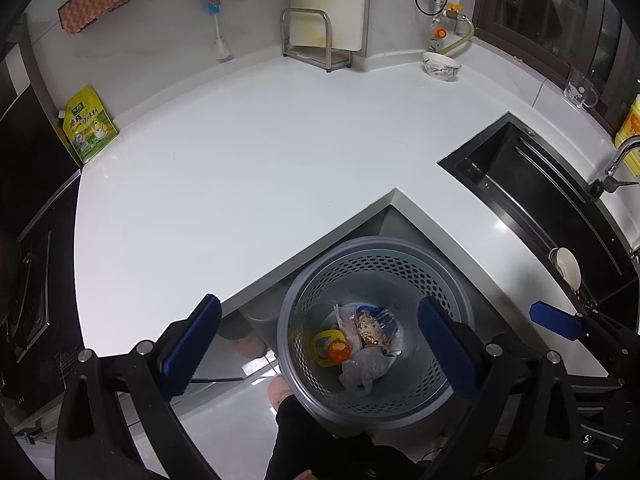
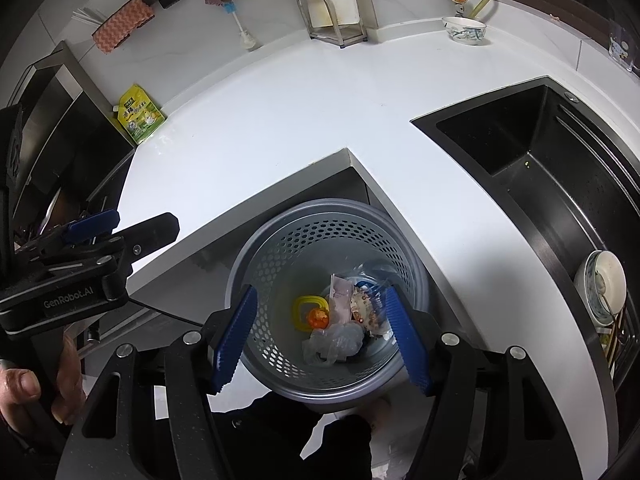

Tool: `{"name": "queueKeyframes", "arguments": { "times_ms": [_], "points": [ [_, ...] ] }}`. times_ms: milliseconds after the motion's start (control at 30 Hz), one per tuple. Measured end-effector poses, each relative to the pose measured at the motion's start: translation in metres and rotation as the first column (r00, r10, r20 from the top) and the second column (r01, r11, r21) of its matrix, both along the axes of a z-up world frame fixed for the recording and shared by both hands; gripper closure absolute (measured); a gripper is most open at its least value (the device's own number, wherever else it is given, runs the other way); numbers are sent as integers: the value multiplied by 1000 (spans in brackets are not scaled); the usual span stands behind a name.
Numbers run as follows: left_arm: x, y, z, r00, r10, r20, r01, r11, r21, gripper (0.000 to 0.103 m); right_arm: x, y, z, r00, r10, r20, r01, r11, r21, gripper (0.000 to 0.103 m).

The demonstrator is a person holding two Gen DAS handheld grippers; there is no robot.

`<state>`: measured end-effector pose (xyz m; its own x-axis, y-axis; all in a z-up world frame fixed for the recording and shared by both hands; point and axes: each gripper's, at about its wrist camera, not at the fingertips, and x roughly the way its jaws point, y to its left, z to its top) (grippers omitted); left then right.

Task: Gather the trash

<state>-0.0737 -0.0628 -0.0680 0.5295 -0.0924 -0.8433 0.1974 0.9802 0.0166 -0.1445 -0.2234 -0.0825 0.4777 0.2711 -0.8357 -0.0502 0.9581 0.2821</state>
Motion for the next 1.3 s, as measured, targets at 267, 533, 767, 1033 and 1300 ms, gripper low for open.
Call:
{"name": "queueKeyframes", "arguments": {
  "times_ms": [267, 533, 767, 1033, 1300],
  "points": [
    [2, -1, -1, 1000, -2, -2, 2, 1000, 8, 6, 2, -1, 0, 1000, -4, -2, 4, 1000, 1, 39],
    [3, -3, -2, 1000, -4, -5, 5, 1000, 10, 6, 2, -1, 0, 1000, -5, -3, 5, 1000, 2, 39],
    [4, -4, -2, 1000, -8, -3, 8, 1000, 8, 6, 2, -1, 0, 1000, -3, -3, 3, 1000, 1, 39],
    [2, -3, -1, 1000, -3, 9, 3, 1000, 15, 6, 2, -1, -1, 1000, -4, -2, 4, 1000, 2, 39],
    [1, -1, 2, 1000, -4, 22, 3, 1000, 22, 6, 2, 4, -1, 1000, -4, -1, 4, 1000, 2, 39]
  ]
}}
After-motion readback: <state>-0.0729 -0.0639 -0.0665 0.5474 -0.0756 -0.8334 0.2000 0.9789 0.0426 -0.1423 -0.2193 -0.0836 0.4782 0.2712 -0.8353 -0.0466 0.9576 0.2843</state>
